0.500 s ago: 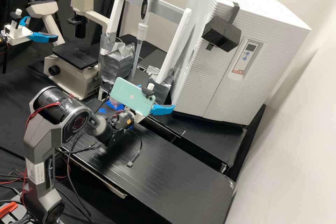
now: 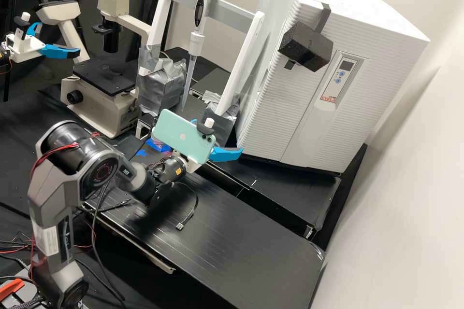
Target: Open the door
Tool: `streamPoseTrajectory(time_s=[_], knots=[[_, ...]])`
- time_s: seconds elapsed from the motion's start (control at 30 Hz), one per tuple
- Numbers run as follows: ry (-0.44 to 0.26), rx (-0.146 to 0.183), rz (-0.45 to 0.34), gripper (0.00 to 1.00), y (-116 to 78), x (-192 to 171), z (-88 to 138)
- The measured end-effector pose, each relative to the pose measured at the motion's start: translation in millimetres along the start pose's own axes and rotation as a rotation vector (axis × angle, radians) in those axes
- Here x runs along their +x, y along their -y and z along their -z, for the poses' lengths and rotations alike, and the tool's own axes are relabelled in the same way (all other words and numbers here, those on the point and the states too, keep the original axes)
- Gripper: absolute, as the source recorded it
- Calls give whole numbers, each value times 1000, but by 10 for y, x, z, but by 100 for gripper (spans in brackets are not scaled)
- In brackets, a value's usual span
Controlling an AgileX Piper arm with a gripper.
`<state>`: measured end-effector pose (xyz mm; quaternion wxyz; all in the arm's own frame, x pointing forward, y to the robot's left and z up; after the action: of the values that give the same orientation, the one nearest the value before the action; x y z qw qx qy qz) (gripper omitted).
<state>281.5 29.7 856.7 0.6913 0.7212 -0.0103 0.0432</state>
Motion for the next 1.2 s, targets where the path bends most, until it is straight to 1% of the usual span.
streamPoseTrajectory(time_s=[0.03,0.1,0.13,0.2,0.3,0.43,0.6,0.73,0.9,1.1,1.13,1.2], knots=[[-10,10,-19,100,-60,-31,8],[-42,45,-70,100,-212,-97,40],[-62,55,-105,100,-301,-132,68],[-88,68,-146,100,-413,-164,118],[-127,53,-191,100,-551,-163,220],[-171,29,-232,100,-731,-81,369],[-167,7,-263,100,-933,26,466],[-162,1,-277,100,-1062,140,525],[-143,-3,-275,100,-1163,297,560],[-119,-5,-268,100,-1207,418,548],[-113,-1,-269,0,-1212,432,540],[-109,-4,-268,0,-1220,470,532]])
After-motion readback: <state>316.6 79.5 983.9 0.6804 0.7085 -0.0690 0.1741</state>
